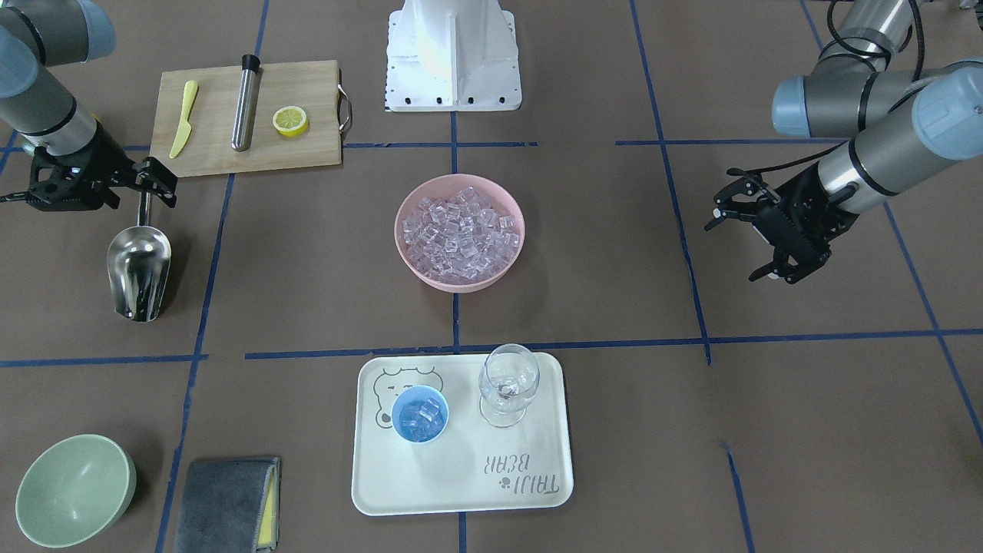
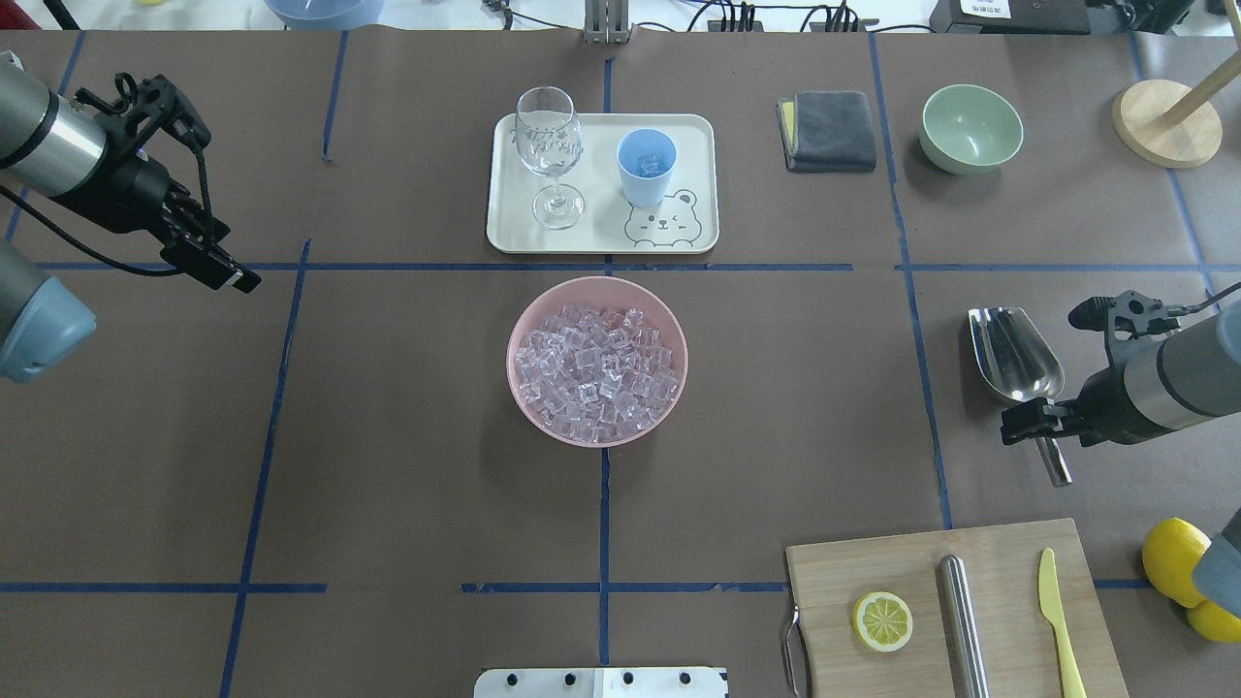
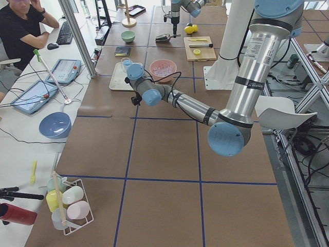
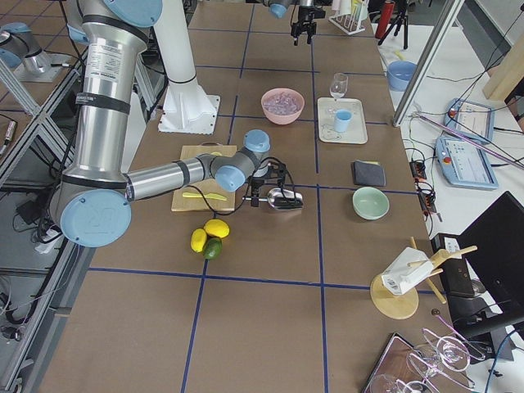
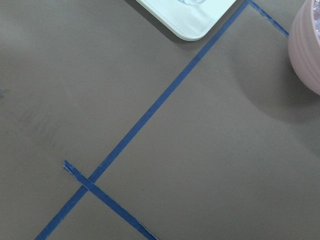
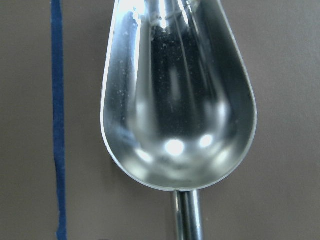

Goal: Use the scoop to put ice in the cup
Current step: 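Grasp the metal scoop handle with the right gripper and lift it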

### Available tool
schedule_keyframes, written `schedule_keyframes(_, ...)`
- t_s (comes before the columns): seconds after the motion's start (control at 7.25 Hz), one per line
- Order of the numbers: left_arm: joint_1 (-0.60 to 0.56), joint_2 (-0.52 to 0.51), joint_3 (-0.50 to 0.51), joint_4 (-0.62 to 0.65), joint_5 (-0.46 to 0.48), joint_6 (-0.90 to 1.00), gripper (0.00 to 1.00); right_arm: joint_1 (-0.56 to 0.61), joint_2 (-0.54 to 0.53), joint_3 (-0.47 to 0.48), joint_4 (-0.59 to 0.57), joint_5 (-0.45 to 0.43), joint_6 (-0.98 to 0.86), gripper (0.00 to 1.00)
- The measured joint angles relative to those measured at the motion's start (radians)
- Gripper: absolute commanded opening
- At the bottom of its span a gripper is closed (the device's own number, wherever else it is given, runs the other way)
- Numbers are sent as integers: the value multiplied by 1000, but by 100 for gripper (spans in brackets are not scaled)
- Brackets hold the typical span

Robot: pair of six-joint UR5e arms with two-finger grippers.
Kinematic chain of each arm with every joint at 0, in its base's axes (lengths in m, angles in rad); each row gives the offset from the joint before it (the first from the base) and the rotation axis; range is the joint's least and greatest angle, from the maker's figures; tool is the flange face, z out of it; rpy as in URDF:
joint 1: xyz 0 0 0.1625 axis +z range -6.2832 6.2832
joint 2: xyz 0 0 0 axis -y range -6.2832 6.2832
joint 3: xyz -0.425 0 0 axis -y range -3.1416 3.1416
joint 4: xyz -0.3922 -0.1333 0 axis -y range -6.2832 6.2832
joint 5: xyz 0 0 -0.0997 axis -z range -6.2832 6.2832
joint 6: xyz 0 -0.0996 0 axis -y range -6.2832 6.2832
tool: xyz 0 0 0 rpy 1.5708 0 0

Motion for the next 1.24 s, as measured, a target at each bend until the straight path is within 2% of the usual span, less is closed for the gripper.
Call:
schedule_keyframes(0.28,15,-9,15,0,0,2,100,-17,4,-11,-5,-3,-1,71)
schedule_keyframes(0.55,21,-15,22,0,0,2,100,-29,-2,-10,-6,-3,-8,62)
schedule_keyframes(0.83,21,-16,24,0,0,2,100,-31,-7,-9,-7,-2,-18,48)
schedule_keyframes(0.97,22,-16,25,0,0,2,100,-30,-9,-9,-6,0,-20,35)
schedule_keyframes(1.1,23,-16,26,0,0,2,100,-30,-9,-8,-6,1,-21,15)
schedule_keyframes(1.24,23,-17,27,0,0,2,100,-29,-10,-6,-6,1,-21,0)
